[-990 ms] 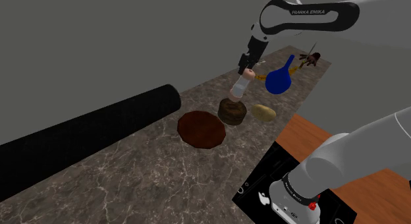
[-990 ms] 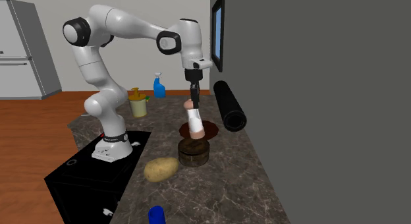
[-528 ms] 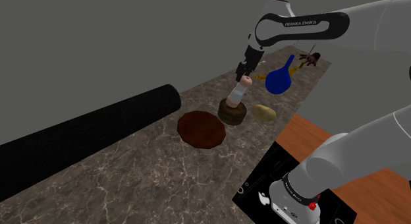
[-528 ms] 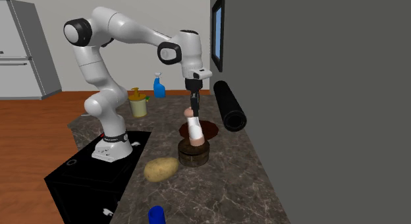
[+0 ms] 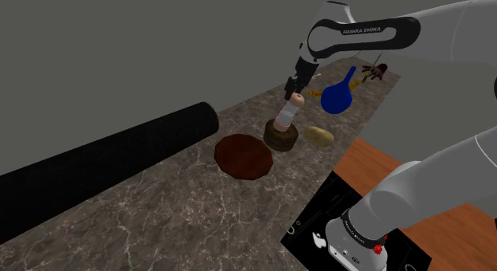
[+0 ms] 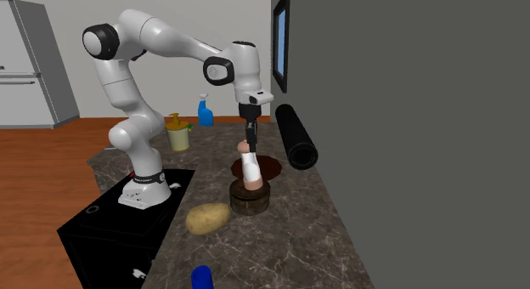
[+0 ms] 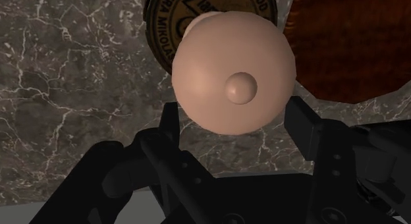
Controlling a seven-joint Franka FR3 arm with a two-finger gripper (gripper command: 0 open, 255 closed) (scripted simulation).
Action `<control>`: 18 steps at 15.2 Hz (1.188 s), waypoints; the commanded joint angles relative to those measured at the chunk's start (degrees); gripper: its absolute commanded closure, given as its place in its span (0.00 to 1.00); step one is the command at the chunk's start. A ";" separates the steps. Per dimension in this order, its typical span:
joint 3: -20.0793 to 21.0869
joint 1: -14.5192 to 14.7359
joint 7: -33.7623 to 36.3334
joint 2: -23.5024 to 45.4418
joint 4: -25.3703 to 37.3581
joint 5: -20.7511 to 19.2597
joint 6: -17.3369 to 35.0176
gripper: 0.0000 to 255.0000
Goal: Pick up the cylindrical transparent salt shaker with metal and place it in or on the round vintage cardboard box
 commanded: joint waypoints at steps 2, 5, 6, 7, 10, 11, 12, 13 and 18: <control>-0.01 -0.01 -0.01 0.01 -0.05 -0.01 0.01 0.00; -0.01 -0.01 -0.01 0.01 -0.04 -0.01 0.01 0.00; 0.00 0.00 0.00 0.01 -0.02 0.00 -0.01 0.00; 0.01 -0.02 0.04 -0.58 1.35 -0.06 -1.97 0.00; 0.05 -0.06 0.13 -1.81 5.55 -0.17 -7.39 0.00; 0.05 -0.06 0.13 -1.81 5.55 -0.17 -7.39 0.00; 0.05 -0.06 0.13 -1.82 5.54 -0.17 -7.39 0.00; 0.05 -0.06 0.13 -1.81 5.54 -0.17 -7.39 0.00; 0.05 -0.06 0.13 -1.81 5.55 -0.17 -7.39 0.00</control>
